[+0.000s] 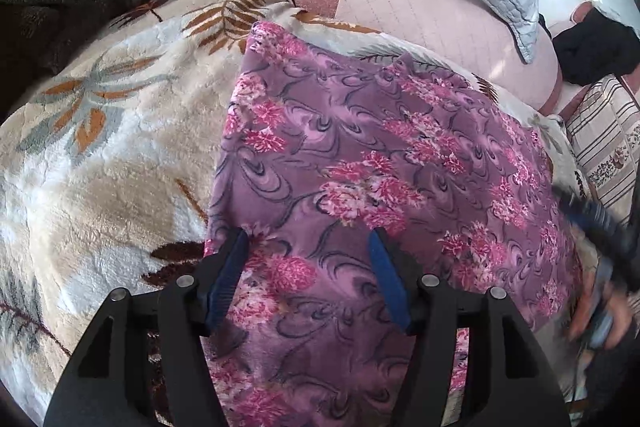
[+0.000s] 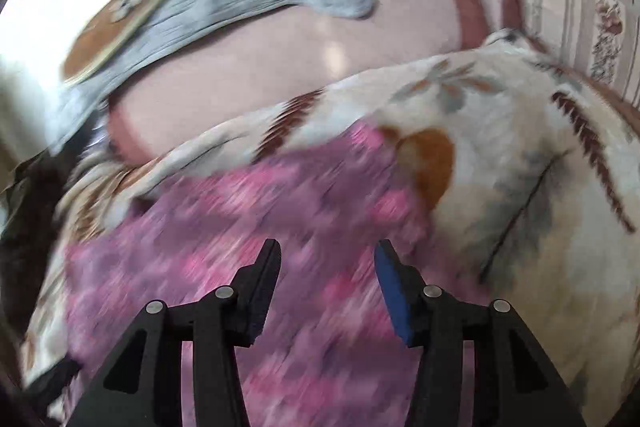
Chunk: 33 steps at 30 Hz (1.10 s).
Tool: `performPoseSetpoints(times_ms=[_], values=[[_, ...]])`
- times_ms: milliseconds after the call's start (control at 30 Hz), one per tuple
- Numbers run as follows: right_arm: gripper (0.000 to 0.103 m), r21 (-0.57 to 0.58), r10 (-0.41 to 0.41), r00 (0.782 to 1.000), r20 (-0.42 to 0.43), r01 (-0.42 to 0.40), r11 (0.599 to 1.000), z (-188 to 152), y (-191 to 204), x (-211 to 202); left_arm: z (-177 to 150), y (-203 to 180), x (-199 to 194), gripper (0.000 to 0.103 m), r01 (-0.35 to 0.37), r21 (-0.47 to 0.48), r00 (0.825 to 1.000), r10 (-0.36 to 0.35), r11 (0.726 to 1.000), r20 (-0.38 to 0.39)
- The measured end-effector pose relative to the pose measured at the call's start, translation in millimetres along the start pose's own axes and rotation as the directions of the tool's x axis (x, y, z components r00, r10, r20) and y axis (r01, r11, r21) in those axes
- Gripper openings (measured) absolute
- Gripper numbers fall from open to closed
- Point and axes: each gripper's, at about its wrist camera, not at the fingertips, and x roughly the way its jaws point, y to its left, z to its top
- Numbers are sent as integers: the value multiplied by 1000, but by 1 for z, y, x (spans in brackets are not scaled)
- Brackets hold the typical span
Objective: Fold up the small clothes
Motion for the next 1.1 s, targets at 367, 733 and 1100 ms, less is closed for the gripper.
performPoseSetpoints(times_ms=[367,733,1100], values=[[60,-122,-5,995,-104,-8,993,-40,21,-16,-3,2,-4,62,-34,16,999,34,999,-7],[57,163,-123,991,-44,128,978,-37,-66,-37,-2,2,-12,64,-44,60,999,44,997,13],[51,-20,-34,999,-21,34,999,-49,-31,-44,-9,15,-17,66,-12,18,999,13,1000,-51]])
